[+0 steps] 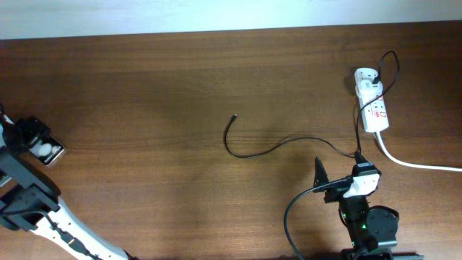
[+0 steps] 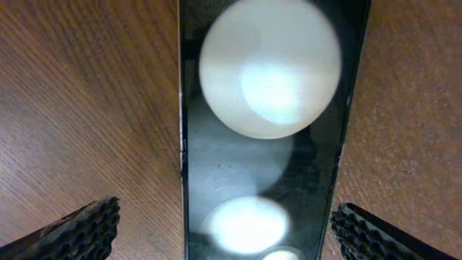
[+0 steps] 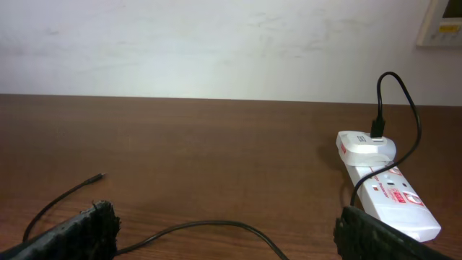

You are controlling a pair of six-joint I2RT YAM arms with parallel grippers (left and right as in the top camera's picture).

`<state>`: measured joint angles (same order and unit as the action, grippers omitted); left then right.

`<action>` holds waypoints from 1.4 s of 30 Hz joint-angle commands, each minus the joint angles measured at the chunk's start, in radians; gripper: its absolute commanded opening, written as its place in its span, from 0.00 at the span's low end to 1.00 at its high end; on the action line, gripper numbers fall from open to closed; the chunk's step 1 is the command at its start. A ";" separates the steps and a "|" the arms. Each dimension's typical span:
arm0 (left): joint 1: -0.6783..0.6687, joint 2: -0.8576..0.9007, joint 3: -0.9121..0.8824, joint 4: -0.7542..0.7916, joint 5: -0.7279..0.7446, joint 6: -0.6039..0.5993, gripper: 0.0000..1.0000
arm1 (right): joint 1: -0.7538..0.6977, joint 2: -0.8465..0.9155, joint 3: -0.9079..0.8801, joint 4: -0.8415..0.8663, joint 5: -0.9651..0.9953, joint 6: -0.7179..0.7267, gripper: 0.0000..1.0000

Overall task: Plug charger to phone and switch on socket
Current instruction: 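Close the left gripper on the black phone's sides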

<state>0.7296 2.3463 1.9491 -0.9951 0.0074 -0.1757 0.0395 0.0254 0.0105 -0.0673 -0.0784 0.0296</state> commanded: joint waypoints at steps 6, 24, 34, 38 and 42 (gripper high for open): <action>0.006 0.011 0.015 0.064 0.038 0.013 0.99 | 0.006 -0.003 -0.005 -0.005 0.005 0.005 0.99; 0.004 0.098 0.015 0.116 0.041 0.013 0.99 | 0.006 -0.003 -0.005 -0.005 0.005 0.005 0.99; 0.003 0.098 0.015 0.070 0.056 0.005 0.76 | 0.006 -0.003 -0.005 -0.005 0.005 0.005 0.99; 0.003 0.098 0.015 0.024 0.056 0.005 0.65 | 0.006 -0.003 -0.005 -0.005 0.005 0.005 0.99; 0.003 0.098 0.015 -0.040 0.057 0.005 0.72 | 0.006 -0.003 -0.005 -0.005 0.005 0.005 0.99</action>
<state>0.7307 2.3985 1.9747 -1.0023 0.0753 -0.1761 0.0395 0.0254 0.0105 -0.0673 -0.0784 0.0296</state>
